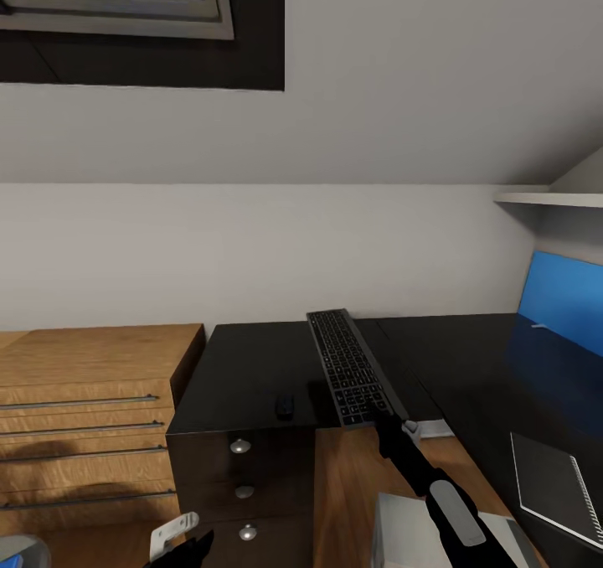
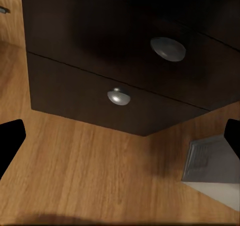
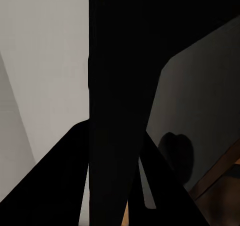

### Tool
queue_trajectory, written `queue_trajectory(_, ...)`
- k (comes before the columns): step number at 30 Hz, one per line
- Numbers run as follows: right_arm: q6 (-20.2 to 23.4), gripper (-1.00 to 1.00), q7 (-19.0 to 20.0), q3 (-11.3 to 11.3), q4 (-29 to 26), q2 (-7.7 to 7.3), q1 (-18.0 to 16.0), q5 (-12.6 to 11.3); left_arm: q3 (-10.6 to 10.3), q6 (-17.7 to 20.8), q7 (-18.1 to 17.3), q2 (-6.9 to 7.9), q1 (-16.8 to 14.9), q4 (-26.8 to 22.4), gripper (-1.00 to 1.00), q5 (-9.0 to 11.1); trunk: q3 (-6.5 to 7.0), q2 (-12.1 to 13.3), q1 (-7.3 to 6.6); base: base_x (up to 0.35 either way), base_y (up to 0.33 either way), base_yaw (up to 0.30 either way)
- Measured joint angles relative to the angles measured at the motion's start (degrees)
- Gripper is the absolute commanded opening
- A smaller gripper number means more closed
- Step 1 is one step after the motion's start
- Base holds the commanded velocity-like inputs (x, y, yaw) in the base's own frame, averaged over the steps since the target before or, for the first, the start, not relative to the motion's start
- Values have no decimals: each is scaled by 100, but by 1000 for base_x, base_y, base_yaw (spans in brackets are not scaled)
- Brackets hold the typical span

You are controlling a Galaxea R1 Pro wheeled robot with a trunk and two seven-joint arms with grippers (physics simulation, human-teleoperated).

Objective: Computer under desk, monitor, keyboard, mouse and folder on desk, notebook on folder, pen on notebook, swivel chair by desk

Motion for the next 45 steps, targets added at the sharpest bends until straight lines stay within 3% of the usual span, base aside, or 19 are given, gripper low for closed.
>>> queue_trajectory(13, -32, -100, -12, 2, 13, 10, 10, -4, 1, -7, -3, 0, 1, 22, 100, 5, 0, 0, 1, -27, 0, 0)
queue_trajectory(45, -67, -100, -52, 4, 15, 0, 11, 21, -8, 0, 1, 0, -2, 39, 100, -4, 0, 0, 3, -271, 0, 0)
